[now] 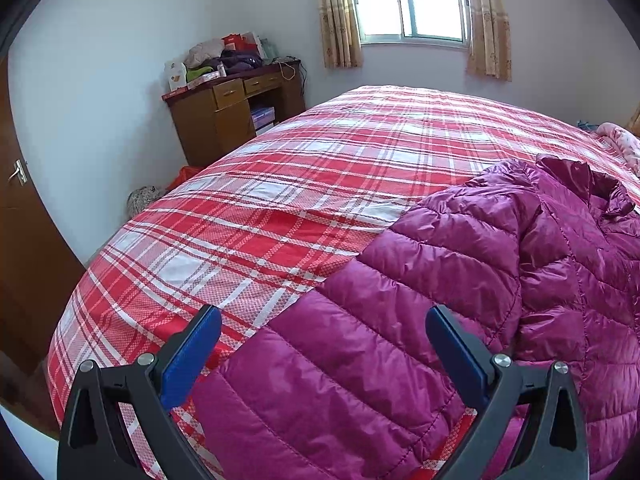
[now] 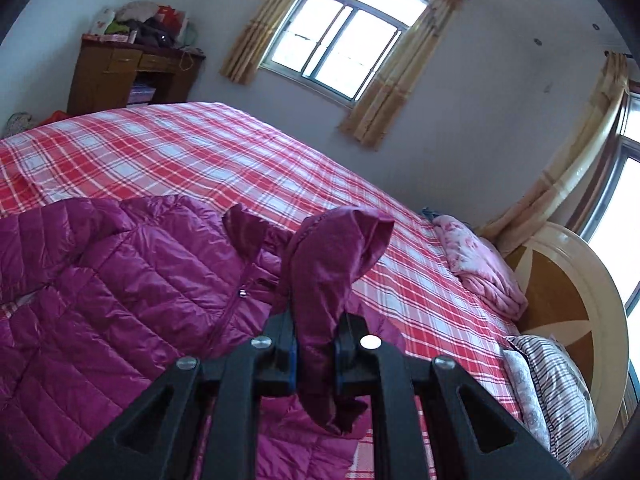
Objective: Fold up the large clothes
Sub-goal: 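Lift the held sleeve and carry it across the jacket body, then lower the sleeve onto the jacket front and open the right tool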
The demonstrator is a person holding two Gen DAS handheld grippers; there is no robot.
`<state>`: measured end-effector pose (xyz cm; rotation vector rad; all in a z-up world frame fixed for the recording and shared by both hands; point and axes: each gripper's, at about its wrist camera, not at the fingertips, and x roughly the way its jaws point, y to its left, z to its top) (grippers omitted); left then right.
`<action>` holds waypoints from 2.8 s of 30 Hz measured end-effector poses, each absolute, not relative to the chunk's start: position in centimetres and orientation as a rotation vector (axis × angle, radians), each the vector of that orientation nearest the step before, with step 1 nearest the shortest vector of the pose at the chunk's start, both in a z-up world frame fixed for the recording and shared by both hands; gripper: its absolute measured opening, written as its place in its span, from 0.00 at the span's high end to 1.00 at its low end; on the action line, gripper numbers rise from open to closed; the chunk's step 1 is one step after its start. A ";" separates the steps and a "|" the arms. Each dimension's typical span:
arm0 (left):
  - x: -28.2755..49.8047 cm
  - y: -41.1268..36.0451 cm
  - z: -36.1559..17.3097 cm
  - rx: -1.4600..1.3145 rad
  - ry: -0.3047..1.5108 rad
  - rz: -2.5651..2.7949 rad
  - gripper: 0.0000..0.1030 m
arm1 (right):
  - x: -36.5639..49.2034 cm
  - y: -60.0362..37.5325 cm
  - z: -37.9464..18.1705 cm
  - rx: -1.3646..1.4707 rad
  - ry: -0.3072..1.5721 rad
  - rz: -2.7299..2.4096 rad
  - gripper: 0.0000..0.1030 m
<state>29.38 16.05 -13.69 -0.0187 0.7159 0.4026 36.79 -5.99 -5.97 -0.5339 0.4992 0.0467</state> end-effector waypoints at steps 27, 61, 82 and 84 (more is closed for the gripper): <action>30.1 11.5 -12.0 0.083 0.699 0.399 0.01 | 36.4 -5.4 -11.0 -0.041 0.602 0.383 0.43; 41.7 -7.2 -16.4 0.479 0.703 0.323 0.01 | 46.5 -22.9 -15.1 0.212 0.738 -0.050 0.72; 43.5 -3.8 -18.8 0.256 0.810 0.233 0.01 | 46.5 -21.9 -13.8 0.114 0.719 -0.095 0.72; 43.5 -3.8 -18.8 0.249 0.809 0.231 0.01 | 48.3 -21.8 -14.6 0.135 0.769 -0.069 0.72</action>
